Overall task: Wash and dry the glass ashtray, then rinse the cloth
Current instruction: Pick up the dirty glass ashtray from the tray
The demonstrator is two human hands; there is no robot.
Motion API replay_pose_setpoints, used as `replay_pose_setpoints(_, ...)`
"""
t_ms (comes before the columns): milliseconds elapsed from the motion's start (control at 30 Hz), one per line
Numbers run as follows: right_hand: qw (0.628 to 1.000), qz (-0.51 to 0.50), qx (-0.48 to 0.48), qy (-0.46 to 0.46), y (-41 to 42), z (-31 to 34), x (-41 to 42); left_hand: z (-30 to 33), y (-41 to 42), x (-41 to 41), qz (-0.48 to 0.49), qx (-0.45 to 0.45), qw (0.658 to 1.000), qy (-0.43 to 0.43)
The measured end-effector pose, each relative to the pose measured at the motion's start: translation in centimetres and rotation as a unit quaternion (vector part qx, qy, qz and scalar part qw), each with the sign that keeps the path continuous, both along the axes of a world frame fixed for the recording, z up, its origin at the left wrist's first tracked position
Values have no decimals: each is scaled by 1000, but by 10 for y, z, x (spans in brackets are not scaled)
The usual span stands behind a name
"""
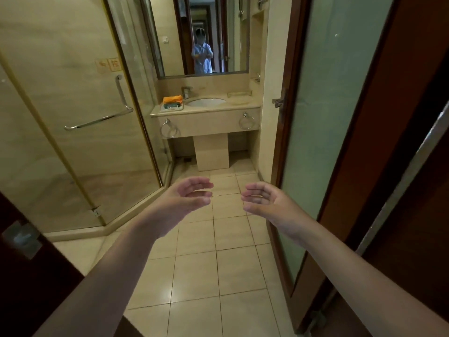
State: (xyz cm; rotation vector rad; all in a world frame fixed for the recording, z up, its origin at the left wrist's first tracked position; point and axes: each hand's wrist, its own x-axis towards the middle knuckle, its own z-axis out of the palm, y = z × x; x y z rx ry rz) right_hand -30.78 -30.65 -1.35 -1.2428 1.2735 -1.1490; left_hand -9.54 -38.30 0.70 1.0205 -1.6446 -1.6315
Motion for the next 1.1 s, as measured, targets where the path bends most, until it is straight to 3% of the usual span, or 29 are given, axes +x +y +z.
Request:
replay_pose_setpoints(333,1000,3,-24,19,-130,-13,-52,-14,-120,-52,-7,13,1000,27)
replay_pose_setpoints(533,999,23,-26,18,-219,-9,-76,-13,-194,-72,41,36,997,51)
replay_pose_setpoints(1100,999,27,-10,16,-476,-33,-78,-31,-451,-74,42,44,997,55)
